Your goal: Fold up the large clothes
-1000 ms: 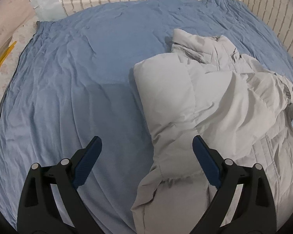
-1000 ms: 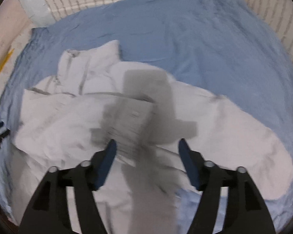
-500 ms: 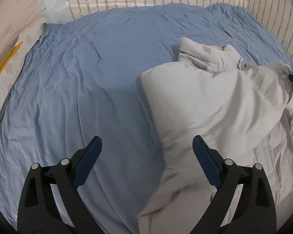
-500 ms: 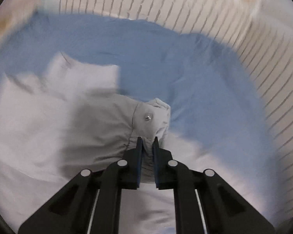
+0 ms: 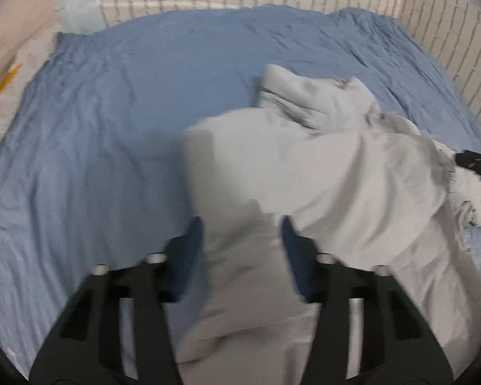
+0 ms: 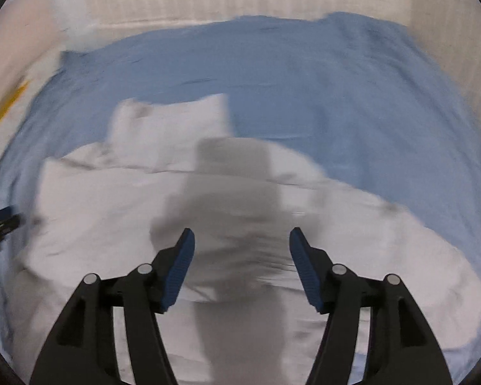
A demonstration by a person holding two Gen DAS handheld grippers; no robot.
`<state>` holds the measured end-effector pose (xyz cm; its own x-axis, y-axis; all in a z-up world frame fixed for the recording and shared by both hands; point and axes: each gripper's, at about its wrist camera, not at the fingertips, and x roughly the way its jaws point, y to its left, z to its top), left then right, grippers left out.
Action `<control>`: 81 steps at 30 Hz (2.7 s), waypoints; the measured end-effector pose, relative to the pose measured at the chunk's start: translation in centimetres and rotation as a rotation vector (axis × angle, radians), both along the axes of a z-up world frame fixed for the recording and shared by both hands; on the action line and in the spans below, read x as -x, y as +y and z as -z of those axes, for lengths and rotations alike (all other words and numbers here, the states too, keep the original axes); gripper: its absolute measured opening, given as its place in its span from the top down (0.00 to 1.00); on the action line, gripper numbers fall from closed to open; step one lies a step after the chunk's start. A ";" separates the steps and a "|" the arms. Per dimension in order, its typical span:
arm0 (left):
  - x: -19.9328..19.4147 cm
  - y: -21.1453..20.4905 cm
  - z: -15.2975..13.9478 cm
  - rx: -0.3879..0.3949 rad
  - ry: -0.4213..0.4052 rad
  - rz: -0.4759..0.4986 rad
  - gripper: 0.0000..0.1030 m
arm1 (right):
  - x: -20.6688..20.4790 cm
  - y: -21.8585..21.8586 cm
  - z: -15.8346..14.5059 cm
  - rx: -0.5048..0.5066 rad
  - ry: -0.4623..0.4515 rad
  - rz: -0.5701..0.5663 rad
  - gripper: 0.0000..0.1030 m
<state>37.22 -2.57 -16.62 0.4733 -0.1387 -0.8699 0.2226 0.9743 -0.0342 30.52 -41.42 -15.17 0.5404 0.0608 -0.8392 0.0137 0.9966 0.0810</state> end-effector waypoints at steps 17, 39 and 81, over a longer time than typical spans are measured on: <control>-2.7 -2.4 7.9 -0.066 0.162 0.019 0.63 | -1.0 3.7 8.5 0.057 0.182 -0.101 0.66; -8.1 -3.7 6.8 -0.036 0.207 -0.043 0.79 | -6.7 1.6 6.8 -0.029 0.165 -0.037 0.65; 2.1 -1.9 -0.5 -0.069 -0.021 -0.070 0.03 | 8.3 -12.0 0.2 0.003 -0.022 0.245 0.15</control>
